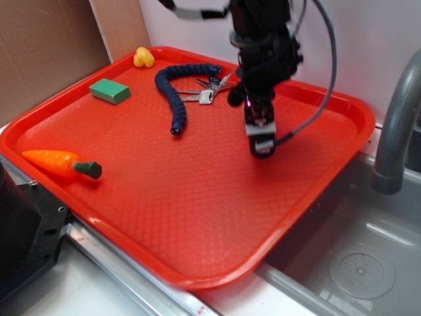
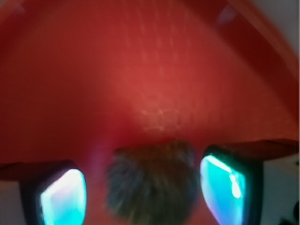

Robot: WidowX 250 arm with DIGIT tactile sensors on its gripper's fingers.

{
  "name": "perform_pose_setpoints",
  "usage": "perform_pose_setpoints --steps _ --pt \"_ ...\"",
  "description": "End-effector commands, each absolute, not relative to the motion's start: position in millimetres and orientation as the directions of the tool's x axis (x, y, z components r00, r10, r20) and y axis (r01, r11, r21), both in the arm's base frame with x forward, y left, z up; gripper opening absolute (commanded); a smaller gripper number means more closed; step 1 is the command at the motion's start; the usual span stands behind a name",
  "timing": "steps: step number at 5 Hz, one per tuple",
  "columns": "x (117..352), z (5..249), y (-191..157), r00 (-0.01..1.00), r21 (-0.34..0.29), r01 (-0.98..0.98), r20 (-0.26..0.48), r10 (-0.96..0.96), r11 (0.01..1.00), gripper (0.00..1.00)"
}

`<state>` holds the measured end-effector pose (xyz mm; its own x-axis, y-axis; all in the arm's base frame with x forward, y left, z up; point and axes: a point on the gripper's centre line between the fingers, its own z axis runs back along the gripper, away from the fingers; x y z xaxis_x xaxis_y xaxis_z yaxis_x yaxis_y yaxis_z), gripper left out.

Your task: Grab the rock.

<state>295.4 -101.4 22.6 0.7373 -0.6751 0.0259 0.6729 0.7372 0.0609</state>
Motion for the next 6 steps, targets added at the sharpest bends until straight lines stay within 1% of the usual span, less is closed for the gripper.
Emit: perform_pose_setpoints --steps 1,2,3,4,5,6 --pt "308.0 22.9 -96.1 0.766 0.085 0.635 0.053 -0.64 0.768 1.0" --pt "306.7 24.7 -93.9 0.78 0.085 0.619 0.054 -0.624 0.781 0.0" --pt "293.5 39.8 -89.0 0.795 0.094 0.595 0.075 -0.602 0.798 0.0" --pt "267.4 77.4 -67.0 0.865 0.063 0.491 0.078 -0.495 0.869 0.0" --pt "235.7 127.8 -28.0 0.962 0.069 0.262 0.065 -0.266 0.963 0.0" --pt "204.4 175.3 1.2 0.993 0.043 0.014 0.116 -0.019 0.999 0.0"
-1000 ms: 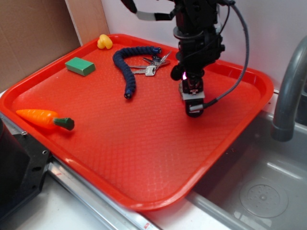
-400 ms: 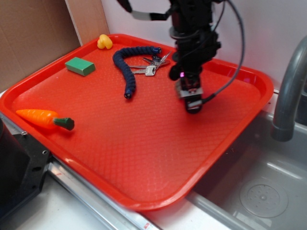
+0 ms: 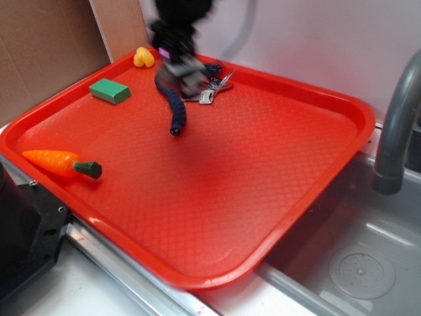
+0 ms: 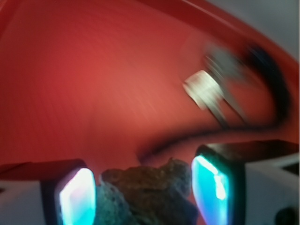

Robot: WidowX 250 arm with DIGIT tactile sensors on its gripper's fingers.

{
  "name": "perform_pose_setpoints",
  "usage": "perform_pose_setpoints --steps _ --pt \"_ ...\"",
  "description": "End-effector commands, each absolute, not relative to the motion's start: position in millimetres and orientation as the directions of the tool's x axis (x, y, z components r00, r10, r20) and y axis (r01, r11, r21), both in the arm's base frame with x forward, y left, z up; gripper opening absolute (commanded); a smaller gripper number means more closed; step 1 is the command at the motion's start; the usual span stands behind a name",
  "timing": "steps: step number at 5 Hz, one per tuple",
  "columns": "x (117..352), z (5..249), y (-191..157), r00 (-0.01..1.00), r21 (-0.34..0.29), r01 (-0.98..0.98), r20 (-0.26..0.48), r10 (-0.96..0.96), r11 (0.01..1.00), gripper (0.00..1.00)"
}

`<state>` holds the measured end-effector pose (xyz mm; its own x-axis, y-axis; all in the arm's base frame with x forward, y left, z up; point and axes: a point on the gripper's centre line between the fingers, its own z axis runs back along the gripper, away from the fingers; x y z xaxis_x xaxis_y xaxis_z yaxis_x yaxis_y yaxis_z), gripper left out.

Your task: Grab the rock.

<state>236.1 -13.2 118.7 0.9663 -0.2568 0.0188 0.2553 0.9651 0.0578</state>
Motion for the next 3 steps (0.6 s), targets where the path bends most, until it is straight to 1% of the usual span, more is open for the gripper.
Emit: perform_pose_setpoints --steps 1,2,3 --pt "188.5 215.2 -0.5 0.966 0.053 -0.234 0.124 0.226 0.971 0.0" --pt "178.7 234.3 3.7 0.948 -0.007 -0.291 0.13 0.29 0.957 0.0" --pt "176.4 242.3 2.4 0.957 -0.031 -0.253 0.14 0.255 0.967 0.0"
